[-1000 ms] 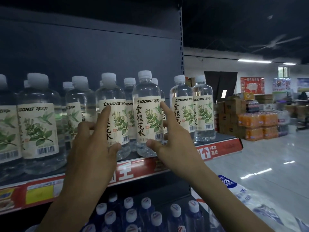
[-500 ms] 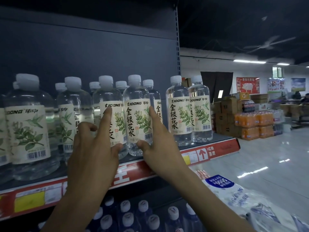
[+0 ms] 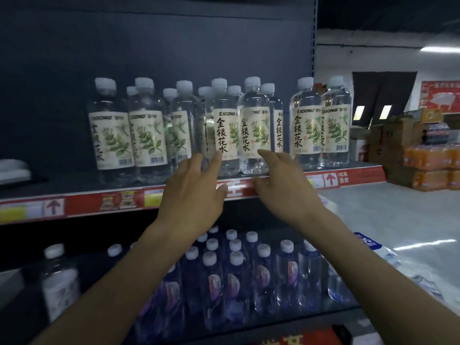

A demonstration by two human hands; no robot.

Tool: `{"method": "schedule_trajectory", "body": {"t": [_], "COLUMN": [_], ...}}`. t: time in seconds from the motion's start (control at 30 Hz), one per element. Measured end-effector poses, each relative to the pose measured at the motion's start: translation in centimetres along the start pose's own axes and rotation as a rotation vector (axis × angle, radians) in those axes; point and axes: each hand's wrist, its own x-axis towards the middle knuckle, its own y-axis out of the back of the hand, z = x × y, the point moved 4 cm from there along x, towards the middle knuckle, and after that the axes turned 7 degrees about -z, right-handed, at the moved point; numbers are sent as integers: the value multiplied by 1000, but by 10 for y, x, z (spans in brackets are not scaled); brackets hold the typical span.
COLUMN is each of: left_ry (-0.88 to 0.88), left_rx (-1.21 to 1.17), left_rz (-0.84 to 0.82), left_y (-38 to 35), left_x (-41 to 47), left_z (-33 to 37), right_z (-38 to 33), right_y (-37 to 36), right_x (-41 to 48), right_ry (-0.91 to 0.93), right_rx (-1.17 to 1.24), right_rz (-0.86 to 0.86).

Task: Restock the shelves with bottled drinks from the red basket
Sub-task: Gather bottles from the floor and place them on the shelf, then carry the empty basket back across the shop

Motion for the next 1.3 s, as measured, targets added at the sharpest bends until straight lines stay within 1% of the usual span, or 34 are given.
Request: {"method": "schedule_trajectory", "body": {"t": [0.07, 0.23, 0.37, 0.5, 0.67, 0.77, 0.87, 0.93, 1.03, 1.2, 1.3], "left_ry": [7, 87, 85, 174, 213, 248, 272, 212, 69, -57, -109], "left_rx": [20, 47, 45, 30, -28, -109, -267, -341, -458, -614, -678], "left_rz": [-25, -109, -96, -209, -310, -388, -498, -539, -549, -557, -636], "left_y": [3, -3, -31, -80, -155, -202, -243, -253, -266, -284, -285], "left_x": [-21, -86, -145, -191, -228, -244, -251, -245, -225, -202, -202], "left_z": [-2, -12, -26, -34, -43, -42, -38, -29, 4, 63, 106], "right_z": [-5, -11, -6, 5, 31, 49, 71, 74, 80, 115, 137], "right_y": [-5, -34, -73, -127, -207, -250, -276, -275, -263, -225, -175], "right_x": [-17, -66, -111, -145, -175, -190, -207, -210, -205, -229, -272], "right_ry": [-1, -16, -10, -22, -91, -166, -271, -300, -343, -553, -715], "right_rx": [-16, -27, 13, 36, 82, 78, 50, 31, -16, -150, -210], "right_rz": [-35, -171, -194, -233, -316, -401, -478, -510, -483, -404, -373]}}
